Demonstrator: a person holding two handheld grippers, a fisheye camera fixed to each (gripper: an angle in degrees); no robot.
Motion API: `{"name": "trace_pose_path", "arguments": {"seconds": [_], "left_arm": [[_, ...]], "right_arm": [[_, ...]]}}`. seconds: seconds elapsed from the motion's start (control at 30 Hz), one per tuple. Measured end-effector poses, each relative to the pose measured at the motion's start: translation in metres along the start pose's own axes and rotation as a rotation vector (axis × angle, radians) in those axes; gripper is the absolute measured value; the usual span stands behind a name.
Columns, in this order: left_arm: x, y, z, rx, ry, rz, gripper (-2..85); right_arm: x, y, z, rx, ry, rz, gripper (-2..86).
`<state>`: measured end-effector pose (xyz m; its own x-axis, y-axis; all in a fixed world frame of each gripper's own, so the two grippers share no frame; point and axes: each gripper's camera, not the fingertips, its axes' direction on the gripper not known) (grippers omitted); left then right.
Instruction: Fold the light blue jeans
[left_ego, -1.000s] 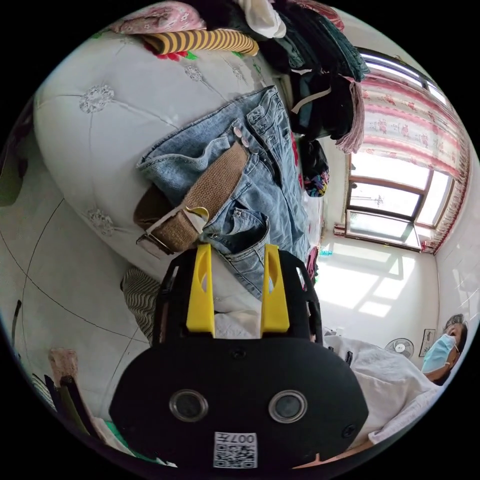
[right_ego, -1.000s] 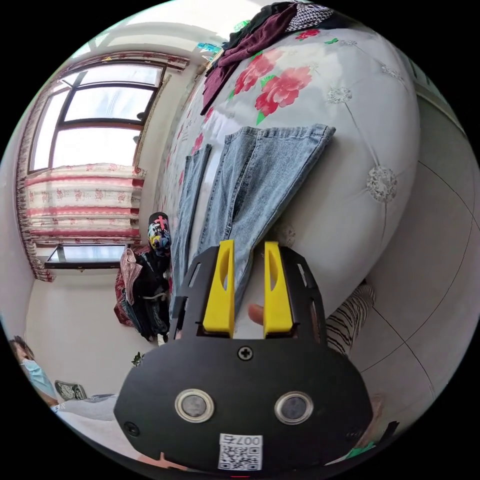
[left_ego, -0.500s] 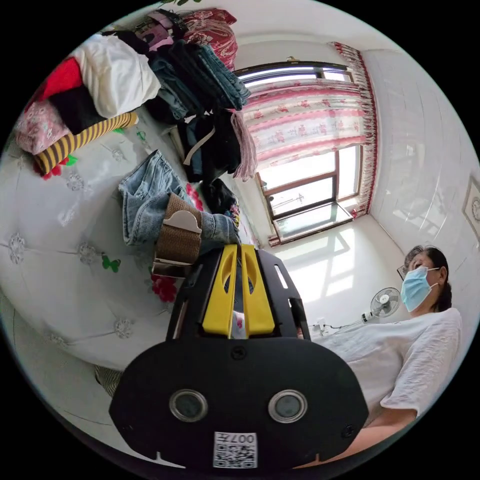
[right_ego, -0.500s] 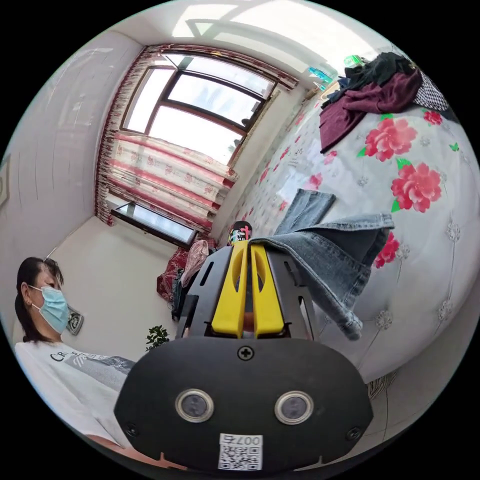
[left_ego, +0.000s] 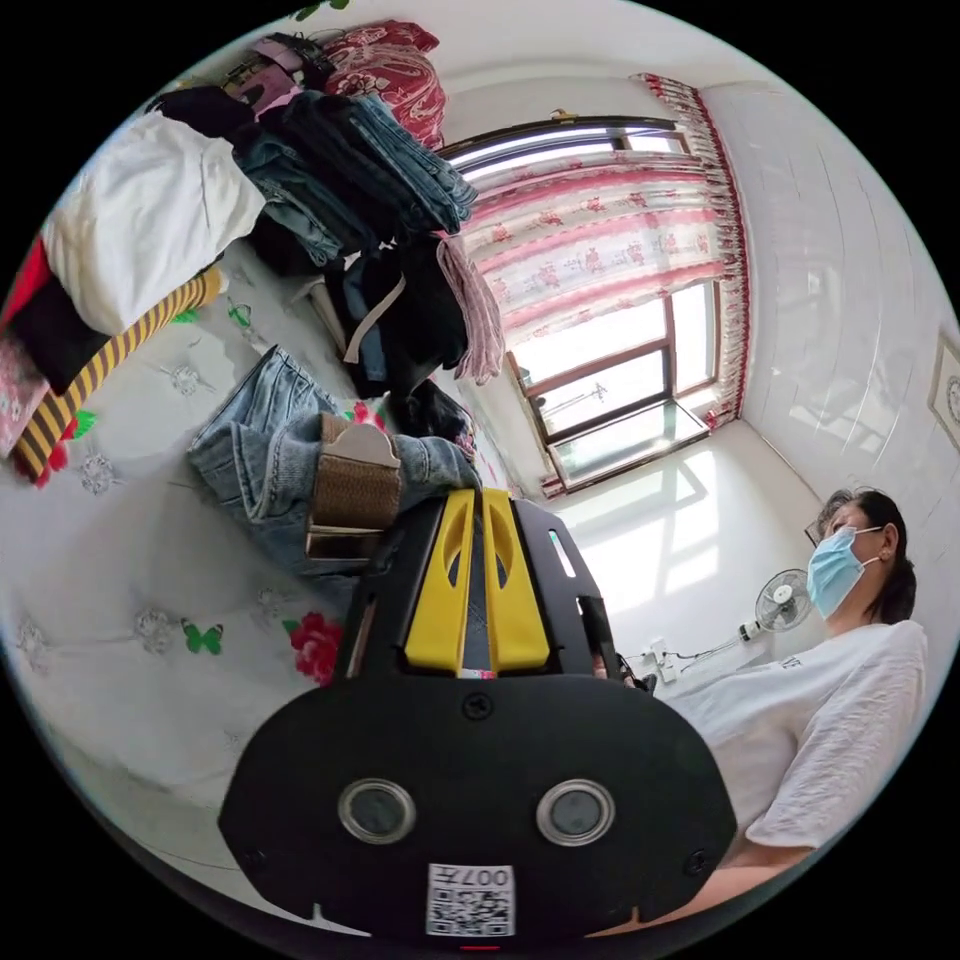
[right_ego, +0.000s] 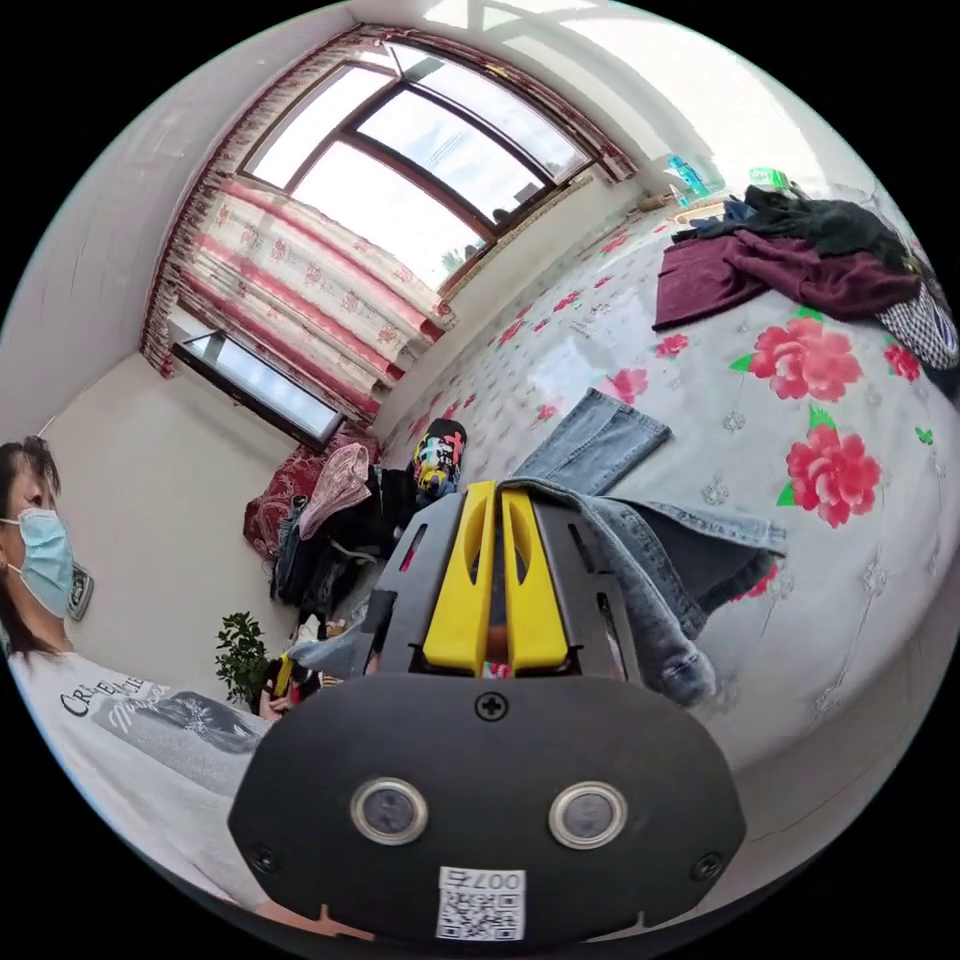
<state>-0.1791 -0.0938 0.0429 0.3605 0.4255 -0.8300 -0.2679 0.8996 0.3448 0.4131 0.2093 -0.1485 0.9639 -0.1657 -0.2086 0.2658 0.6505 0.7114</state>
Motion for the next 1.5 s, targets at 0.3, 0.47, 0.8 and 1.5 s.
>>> {"name": "trace_pose_path", "arguments": {"seconds": [0.3,0.47,0.8,1.5], "left_arm": [[-0.038,-0.117,0.244,-0.194,-0.505,-0.015,4.3],[-0.021,-0.088,0.288,-0.245,-0.546,0.146,5.3],[-0.025,0.016,0.388,-0.51,-0.818,0.312,4.5],[0.027,0.116,0.603,-0.934,-0.668,0.921,2.1]], "right_arm": [[-0.042,-0.147,0.272,-0.229,0.239,-0.099,4.4],[0.014,-0.119,0.325,-0.307,0.369,-0.104,6.2],[0.103,-0.133,0.403,-0.321,0.484,0.035,5.3],[0.038,-0.018,0.444,-0.329,0.283,-0.158,1.6]]}}
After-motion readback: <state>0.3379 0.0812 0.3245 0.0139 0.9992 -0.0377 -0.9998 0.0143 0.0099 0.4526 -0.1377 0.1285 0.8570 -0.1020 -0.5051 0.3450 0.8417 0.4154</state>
